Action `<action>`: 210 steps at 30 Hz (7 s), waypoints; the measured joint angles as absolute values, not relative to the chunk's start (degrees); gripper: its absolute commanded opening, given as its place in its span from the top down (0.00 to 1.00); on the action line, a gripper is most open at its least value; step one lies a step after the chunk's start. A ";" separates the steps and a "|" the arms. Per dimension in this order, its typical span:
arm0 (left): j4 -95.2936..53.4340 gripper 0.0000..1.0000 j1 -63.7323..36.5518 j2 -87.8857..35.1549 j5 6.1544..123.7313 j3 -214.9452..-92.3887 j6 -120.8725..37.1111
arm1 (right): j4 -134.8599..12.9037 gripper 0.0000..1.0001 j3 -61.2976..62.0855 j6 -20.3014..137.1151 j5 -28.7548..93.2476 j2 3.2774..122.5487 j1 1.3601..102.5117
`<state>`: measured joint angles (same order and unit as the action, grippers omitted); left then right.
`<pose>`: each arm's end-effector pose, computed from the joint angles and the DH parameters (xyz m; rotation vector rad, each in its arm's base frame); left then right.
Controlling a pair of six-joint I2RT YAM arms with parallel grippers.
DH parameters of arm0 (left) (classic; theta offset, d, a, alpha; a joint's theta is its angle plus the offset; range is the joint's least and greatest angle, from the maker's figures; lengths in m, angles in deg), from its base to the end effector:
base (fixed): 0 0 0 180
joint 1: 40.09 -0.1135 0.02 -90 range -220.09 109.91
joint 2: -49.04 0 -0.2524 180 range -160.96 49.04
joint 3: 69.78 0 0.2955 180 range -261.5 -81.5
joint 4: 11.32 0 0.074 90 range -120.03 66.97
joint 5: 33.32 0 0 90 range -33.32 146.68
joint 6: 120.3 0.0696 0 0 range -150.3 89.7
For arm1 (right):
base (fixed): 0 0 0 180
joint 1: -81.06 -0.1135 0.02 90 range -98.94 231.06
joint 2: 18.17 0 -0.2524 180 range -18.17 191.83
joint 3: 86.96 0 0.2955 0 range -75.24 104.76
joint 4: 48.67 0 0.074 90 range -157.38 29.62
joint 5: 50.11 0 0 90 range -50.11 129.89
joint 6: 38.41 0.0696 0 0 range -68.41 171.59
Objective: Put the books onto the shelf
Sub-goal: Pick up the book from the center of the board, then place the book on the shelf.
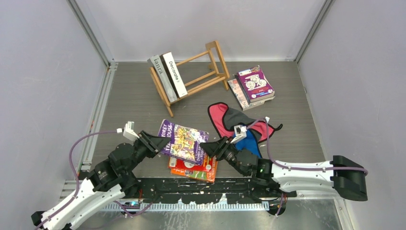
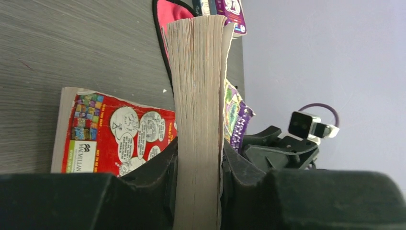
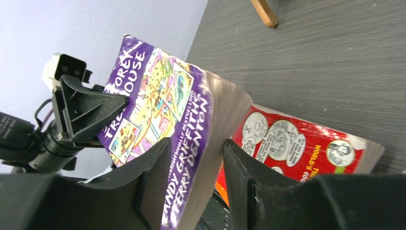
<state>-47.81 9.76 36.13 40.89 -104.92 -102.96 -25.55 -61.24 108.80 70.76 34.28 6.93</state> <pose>0.1332 -0.1285 0.2470 -0.6038 1.9079 -1.2239 0.1064 0.2438 0.1723 0.1900 1.7860 1.2896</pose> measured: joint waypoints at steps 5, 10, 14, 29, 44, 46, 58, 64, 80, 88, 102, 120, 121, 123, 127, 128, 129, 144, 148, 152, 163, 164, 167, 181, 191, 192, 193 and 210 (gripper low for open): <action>-52.00 1.00 9.76 34.58 38.22 -106.84 -98.75 | -33.68 0.47 -60.45 106.18 73.27 27.41 6.93; -55.50 1.00 9.76 28.75 35.95 -110.34 -94.48 | -43.69 0.47 -56.74 102.31 77.08 22.72 6.93; -54.96 1.00 9.76 20.40 34.97 -116.68 -90.37 | -52.55 0.46 -51.41 97.13 80.42 22.76 6.93; -50.74 1.00 12.47 -3.84 32.69 -138.97 -78.20 | -68.35 0.45 -26.71 69.94 94.61 39.04 -2.97; -51.15 1.00 18.04 -19.30 27.69 -154.95 -73.63 | -53.27 0.44 -20.17 41.61 115.50 54.93 -15.88; -51.24 1.00 18.30 -19.78 27.49 -155.82 -73.54 | -47.96 0.45 -20.26 36.67 117.51 56.57 -15.86; -52.46 1.00 20.07 -19.93 27.32 -157.99 -73.79 | -31.48 0.46 -21.99 22.99 122.50 59.98 -10.33; -52.53 1.00 20.22 -19.91 27.36 -157.99 -74.70 | -35.37 0.54 -22.23 26.49 119.89 59.98 -6.05; -52.35 0.79 20.27 -20.43 26.70 -158.01 -74.81 | -35.98 0.99 -23.93 27.54 114.47 59.92 -3.29; -50.56 0.39 20.40 -17.52 23.75 -156.96 -72.76 | -40.66 0.99 -24.28 33.00 111.55 56.66 -1.04; -48.53 0.32 10.28 -6.90 17.77 -157.11 -65.57 | -50.03 0.99 -22.18 43.06 100.29 52.92 16.40; -43.92 0.34 -20.45 -16.39 38.44 -150.80 -72.34 | -52.85 0.99 6.62 50.36 65.56 80.94 47.17; -43.11 0.34 -21.52 -17.00 39.27 -149.86 -72.93 | -52.90 0.99 8.26 50.49 63.81 82.76 48.31; -41.80 0.34 -22.96 -18.05 40.47 -148.54 -73.65 | -52.92 0.99 11.87 50.55 60.31 86.73 50.56; -38.15 0.37 -25.08 -19.12 42.42 -146.18 -74.57 | -52.83 0.99 16.99 50.27 55.22 93.34 53.60; -37.01 0.37 -25.63 -19.14 42.90 -145.37 -74.94 | -52.83 0.99 17.93 50.20 54.17 94.69 54.06; -35.74 0.38 -26.20 -19.12 43.25 -144.43 -75.40 | -52.87 0.99 19.08 50.16 52.99 96.24 54.50; -27.59 0.41 -27.88 -18.40 43.23 -136.72 -82.48 | -54.97 0.99 26.58 48.65 45.25 103.39 55.79; -26.87 0.41 -27.88 -18.31 43.25 -136.15 -83.42 | -55.10 0.99 26.58 48.50 44.42 103.39 56.35; -25.78 0.42 -27.88 -18.31 43.25 -135.45 -84.36 | -55.39 0.99 26.58 48.48 43.53 103.39 57.71; -23.02 0.42 -27.88 -19.73 43.34 -134.16 -86.09 | -55.67 0.45 26.58 48.06 40.25 104.09 60.57; -22.96 0.42 -27.88 -19.73 43.34 -133.92 -86.27 | -55.63 0.43 26.58 47.87 40.20 104.11 60.53; -22.85 0.42 -27.88 -19.73 43.34 -133.59 -86.68 | -54.97 0.42 26.58 47.80 40.05 104.11 60.44; -22.56 0.43 -27.88 -19.19 43.86 -132.65 -86.90 | -53.03 0.42 23.76 47.63 41.32 101.55 60.27; -22.54 0.43 -27.88 -17.85 43.88 -132.44 -86.88 | -52.22 0.42 23.45 46.51 46.46 99.83 60.75; -22.56 0.43 -27.88 -17.83 43.91 -132.33 -86.88 | -52.15 0.42 23.15 46.47 46.61 99.54 60.83; -22.61 0.43 -27.88 -17.83 43.91 -132.17 -86.88 | -52.15 0.42 22.86 46.42 46.70 99.21 60.88; -30.26 0.43 -27.88 -1.68 46.22 -123.26 -85.30 | -52.63 0.42 5.12 48.87 54.26 77.60 52.73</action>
